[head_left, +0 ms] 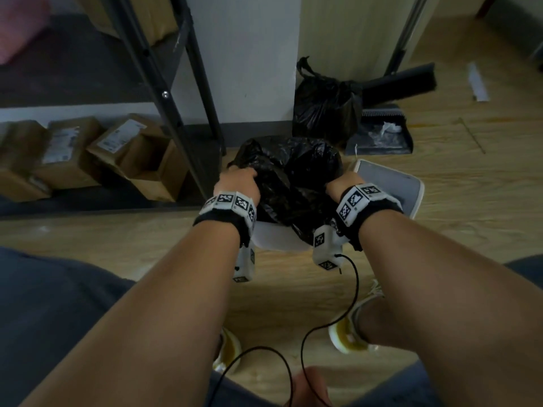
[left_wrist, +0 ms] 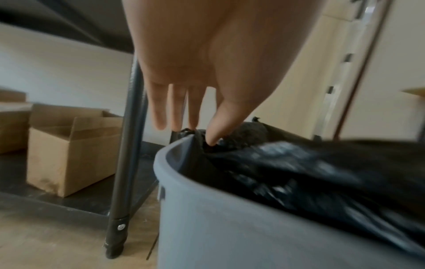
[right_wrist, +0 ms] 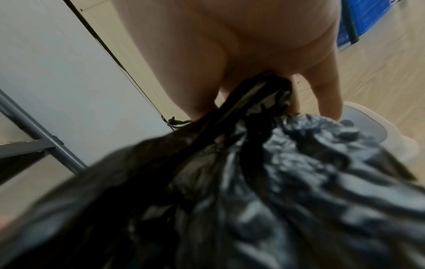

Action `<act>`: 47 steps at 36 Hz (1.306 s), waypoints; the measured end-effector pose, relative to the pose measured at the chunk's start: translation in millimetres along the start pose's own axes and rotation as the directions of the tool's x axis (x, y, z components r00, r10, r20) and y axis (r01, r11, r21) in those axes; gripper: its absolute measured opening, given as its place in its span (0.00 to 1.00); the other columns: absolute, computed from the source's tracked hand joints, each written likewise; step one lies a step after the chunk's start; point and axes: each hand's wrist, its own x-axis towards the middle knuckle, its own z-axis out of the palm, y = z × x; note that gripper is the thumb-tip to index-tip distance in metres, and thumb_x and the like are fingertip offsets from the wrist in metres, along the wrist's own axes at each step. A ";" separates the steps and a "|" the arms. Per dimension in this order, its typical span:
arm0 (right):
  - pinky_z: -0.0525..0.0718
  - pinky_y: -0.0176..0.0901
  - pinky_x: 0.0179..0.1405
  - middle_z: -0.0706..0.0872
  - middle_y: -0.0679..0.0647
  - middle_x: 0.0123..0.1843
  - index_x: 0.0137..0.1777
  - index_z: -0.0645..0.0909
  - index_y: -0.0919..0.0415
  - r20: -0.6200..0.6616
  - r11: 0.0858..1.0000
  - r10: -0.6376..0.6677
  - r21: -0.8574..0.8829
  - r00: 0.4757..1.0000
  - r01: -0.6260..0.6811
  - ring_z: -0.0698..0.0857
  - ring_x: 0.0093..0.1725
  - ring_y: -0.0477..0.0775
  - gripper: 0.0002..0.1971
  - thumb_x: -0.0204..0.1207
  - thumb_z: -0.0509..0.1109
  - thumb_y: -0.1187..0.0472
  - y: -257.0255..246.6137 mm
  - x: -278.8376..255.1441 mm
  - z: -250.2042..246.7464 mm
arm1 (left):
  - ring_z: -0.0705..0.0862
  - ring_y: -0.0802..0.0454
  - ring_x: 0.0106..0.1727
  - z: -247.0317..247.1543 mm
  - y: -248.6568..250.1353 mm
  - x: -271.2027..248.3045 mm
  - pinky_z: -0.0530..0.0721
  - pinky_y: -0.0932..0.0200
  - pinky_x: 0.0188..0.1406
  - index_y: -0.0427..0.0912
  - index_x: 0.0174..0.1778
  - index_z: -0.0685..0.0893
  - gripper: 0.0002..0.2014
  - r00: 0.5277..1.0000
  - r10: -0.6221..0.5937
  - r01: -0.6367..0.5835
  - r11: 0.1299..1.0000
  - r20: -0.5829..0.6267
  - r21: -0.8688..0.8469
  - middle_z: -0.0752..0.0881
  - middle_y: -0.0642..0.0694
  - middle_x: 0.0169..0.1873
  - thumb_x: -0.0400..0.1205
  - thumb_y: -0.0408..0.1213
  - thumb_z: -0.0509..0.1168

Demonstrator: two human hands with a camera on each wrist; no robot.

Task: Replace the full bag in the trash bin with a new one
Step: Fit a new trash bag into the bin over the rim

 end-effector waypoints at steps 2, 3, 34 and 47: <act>0.77 0.41 0.39 0.78 0.55 0.38 0.46 0.83 0.60 0.003 1.000 0.000 0.017 1.000 0.000 0.79 0.36 0.55 0.11 0.83 0.60 0.67 -2.0 -9.8 1.6 | 0.74 0.36 0.69 1.5 4.5 -8.2 0.79 0.42 0.68 0.53 0.69 0.79 0.23 0.997 0.067 -0.068 0.997 0.026 0.028 0.72 0.37 0.71 0.81 0.29 0.56; 0.77 0.43 0.41 0.82 0.59 0.44 0.54 0.85 0.65 0.010 1.000 -0.010 0.013 1.000 0.010 0.82 0.42 0.59 0.12 0.83 0.59 0.68 -1.8 -10.2 4.2 | 0.73 0.36 0.69 3.0 5.9 -11.5 0.79 0.42 0.68 0.53 0.69 0.80 0.23 0.996 0.087 -0.088 0.995 0.029 0.041 0.72 0.38 0.70 0.81 0.29 0.57; 0.81 0.51 0.54 0.81 0.67 0.68 0.71 0.72 0.71 -0.079 0.994 0.109 0.003 0.991 -0.109 0.82 0.65 0.66 0.20 0.80 0.62 0.67 11.2 -50.4 31.0 | 0.84 0.39 0.57 22.5 -20.6 -68.5 0.80 0.47 0.63 0.35 0.48 0.84 0.10 0.979 -0.205 0.206 0.977 -0.018 0.064 0.87 0.37 0.53 0.83 0.31 0.57; 0.83 0.55 0.51 0.83 0.68 0.63 0.77 0.64 0.63 -0.137 0.974 0.072 0.224 0.988 -0.040 0.84 0.57 0.68 0.27 0.77 0.62 0.70 5.3 -10.8 23.2 | 0.78 0.37 0.69 40.7 -16.8 -16.1 0.76 0.41 0.70 0.39 0.73 0.73 0.19 0.993 -0.032 0.033 0.999 0.114 -0.006 0.79 0.37 0.68 0.84 0.35 0.56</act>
